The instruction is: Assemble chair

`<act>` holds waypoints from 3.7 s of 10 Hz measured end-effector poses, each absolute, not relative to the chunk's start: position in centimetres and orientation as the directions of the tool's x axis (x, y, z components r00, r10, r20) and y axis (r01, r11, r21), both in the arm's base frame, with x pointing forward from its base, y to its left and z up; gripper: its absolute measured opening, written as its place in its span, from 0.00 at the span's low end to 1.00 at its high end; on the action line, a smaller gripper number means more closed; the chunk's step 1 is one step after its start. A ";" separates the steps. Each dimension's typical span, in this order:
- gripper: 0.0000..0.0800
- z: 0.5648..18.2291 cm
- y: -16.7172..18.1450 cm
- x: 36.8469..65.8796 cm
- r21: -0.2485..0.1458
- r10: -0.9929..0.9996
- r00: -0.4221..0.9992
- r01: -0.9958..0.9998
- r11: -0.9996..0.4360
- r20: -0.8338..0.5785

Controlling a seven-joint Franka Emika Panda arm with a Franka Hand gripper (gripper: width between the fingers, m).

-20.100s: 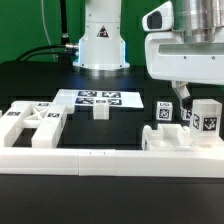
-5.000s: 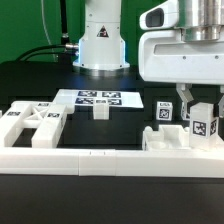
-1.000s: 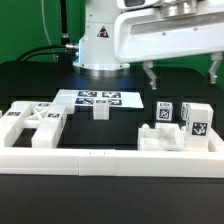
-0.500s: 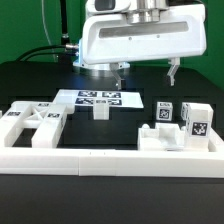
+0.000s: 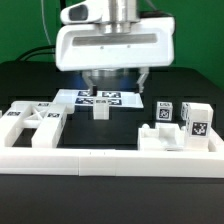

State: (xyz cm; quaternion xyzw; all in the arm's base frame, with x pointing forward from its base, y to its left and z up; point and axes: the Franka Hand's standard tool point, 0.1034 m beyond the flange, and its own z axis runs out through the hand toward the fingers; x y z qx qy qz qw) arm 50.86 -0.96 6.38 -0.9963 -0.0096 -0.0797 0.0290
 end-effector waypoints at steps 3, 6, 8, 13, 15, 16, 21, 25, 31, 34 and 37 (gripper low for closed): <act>0.81 5.4 -2.9 49.8 -0.040 0.008 0.988 0.014 -0.999 0.152; 0.81 5.0 -1.7 49.0 -0.087 0.014 0.999 0.016 -0.996 0.033; 0.81 5.0 -1.9 48.4 -0.042 0.106 0.984 0.101 -0.994 -0.144; 0.81 5.1 -1.8 47.6 -0.055 0.151 0.864 0.142 -0.988 -0.480; 0.81 4.8 -1.8 47.3 -0.063 0.139 0.793 0.127 -0.990 -0.593; 0.81 4.5 -2.5 46.9 -0.035 0.102 0.758 0.104 -0.994 -0.644; 0.81 4.5 -3.0 46.7 -0.028 0.087 0.725 0.094 -0.995 -0.683; 0.81 3.5 -3.1 45.8 0.020 0.008 0.579 0.042 -0.999 -0.816; 0.81 2.3 -2.4 46.7 -0.003 0.030 0.479 0.057 -0.998 -0.877; 0.81 1.0 -2.6 46.7 -0.001 0.032 0.507 0.060 -0.998 -0.861; 0.81 0.9 -2.4 46.7 0.001 0.032 0.510 0.065 -0.998 -0.860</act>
Offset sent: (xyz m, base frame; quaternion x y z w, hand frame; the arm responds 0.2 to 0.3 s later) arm 0.0000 0.0000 0.0000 0.0000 -0.0650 0.0000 0.9979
